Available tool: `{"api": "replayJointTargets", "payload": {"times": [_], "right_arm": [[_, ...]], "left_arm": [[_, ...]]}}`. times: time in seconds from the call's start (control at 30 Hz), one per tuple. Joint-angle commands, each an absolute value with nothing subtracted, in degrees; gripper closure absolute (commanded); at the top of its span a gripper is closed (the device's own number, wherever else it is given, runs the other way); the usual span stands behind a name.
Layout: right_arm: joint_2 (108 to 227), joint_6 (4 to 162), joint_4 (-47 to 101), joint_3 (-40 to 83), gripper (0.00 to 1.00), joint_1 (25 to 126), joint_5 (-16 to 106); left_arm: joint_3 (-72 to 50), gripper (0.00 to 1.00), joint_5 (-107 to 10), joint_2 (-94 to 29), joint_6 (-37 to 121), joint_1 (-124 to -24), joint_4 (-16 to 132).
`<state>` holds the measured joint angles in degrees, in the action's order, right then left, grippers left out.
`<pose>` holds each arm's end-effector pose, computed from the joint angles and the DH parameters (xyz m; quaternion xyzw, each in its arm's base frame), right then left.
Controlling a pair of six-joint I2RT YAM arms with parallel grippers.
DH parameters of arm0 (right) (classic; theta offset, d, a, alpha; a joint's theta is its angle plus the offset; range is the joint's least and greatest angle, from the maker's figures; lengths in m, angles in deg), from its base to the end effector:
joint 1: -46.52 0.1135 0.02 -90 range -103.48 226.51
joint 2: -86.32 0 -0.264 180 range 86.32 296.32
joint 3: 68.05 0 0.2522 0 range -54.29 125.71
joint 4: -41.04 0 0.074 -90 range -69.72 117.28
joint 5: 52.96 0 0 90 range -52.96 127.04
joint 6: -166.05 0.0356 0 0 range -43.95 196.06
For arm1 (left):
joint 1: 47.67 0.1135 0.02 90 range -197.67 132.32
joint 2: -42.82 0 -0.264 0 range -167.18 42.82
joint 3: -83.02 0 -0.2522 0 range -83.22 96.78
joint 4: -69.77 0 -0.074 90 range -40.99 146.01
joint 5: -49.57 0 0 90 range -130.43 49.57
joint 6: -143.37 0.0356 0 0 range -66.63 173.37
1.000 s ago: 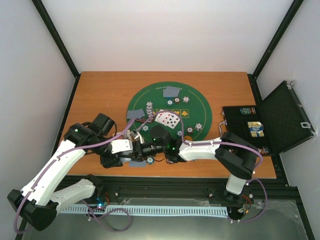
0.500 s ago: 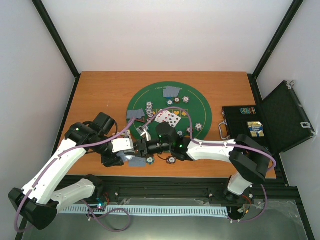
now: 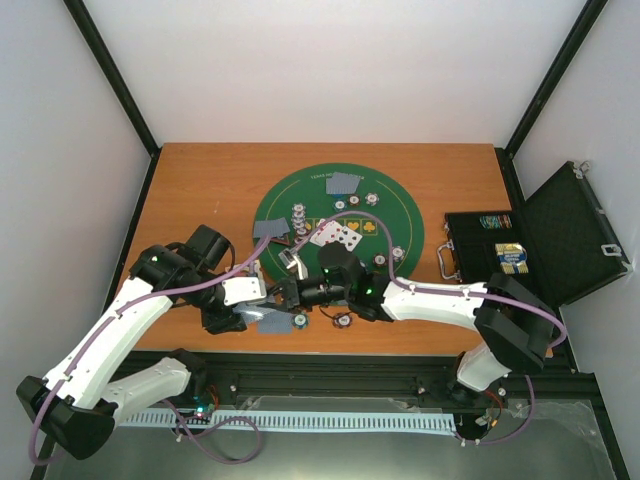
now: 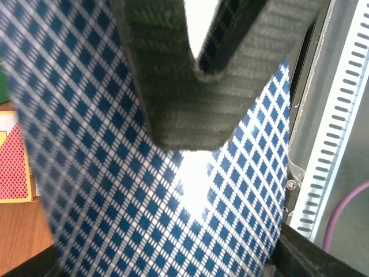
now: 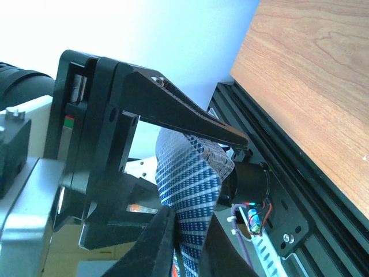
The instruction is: Distribute texas hold em gaming equipment
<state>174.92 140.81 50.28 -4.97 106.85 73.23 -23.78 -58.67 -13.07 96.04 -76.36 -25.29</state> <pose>0.1499 0.3056 0.2400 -0.1568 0.7672 0.6205 0.0424 0.1136 -0.0749 0.3018 0.5863 0.7876 -0.1436 0.1237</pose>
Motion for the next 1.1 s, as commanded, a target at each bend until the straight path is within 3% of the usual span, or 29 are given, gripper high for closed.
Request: {"api": "replayJointTargets", "payload": {"times": [0.0,0.43,0.67,0.87,1.07], "right_arm": [[174.97,139.35,40.82,-6.11,0.94,105.14,68.3],[170.83,136.26,35.14,-6.39,0.97,99.74,70.04],[168.34,123.8,20.93,-5.77,0.97,80.18,73.52],[177.62,110.73,10.49,2.96,0.97,66.34,73.52],[190.27,104.95,4.51,14.83,0.97,63.43,68.52]], "left_arm": [[-20.99,0.63,-62.06,-11.81,96.68,-76.51,-27.51],[-21.36,0.64,-61.67,-11.4,96.66,-76.51,-27.71],[-21.17,0.64,-61.36,-11.19,96.76,-76.5,-28.06],[-21.0,0.64,-61.03,-11.05,97.12,-76.5,-28.42],[-19.98,0.64,-61.38,-11.93,96.71,-76.48,-28.39]]}}
